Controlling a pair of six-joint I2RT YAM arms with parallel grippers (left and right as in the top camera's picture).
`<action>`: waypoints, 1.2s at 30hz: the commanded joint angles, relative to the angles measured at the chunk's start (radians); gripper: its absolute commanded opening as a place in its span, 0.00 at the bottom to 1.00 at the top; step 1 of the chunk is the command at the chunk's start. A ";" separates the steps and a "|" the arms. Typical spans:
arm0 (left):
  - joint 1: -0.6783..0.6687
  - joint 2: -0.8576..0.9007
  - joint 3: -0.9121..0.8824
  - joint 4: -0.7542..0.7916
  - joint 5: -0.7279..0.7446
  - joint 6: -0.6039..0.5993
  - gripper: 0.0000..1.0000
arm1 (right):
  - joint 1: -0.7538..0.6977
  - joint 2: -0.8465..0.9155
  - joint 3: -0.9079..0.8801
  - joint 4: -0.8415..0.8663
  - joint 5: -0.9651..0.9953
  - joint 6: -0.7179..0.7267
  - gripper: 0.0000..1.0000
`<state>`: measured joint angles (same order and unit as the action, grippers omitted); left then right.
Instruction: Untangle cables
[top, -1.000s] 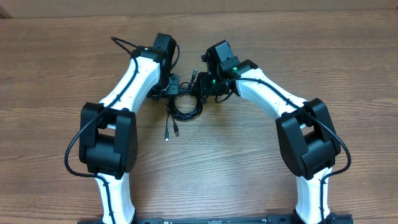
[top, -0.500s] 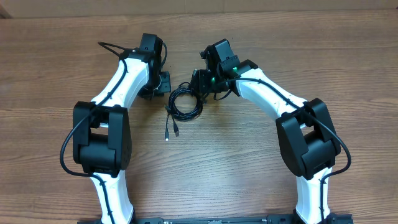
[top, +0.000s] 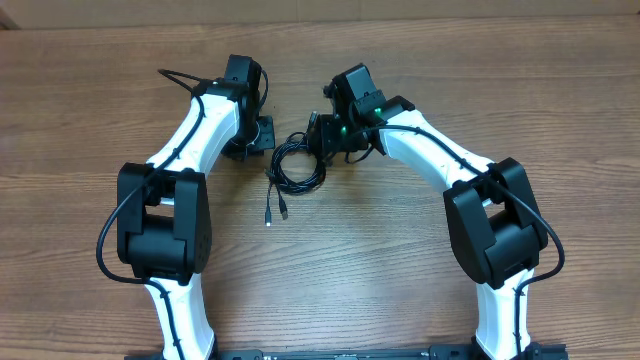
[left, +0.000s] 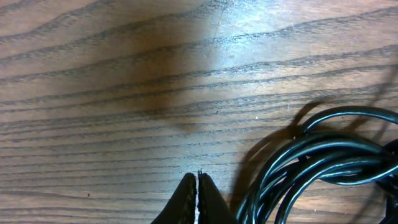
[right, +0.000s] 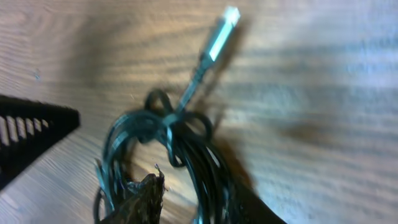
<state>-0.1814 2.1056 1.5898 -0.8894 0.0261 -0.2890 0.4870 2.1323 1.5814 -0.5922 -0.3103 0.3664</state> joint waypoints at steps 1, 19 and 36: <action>-0.001 0.000 -0.008 0.002 0.008 0.005 0.07 | 0.012 -0.021 -0.010 -0.048 0.003 0.005 0.34; 0.026 0.000 -0.018 -0.026 0.058 0.023 0.06 | 0.053 -0.021 -0.010 -0.074 0.190 0.004 0.45; 0.050 0.000 -0.018 -0.124 0.238 0.048 0.09 | 0.091 -0.021 -0.011 -0.087 0.043 0.004 0.47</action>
<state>-0.1310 2.1056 1.5768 -1.0107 0.2264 -0.2554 0.5644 2.1323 1.5795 -0.6819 -0.2050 0.3664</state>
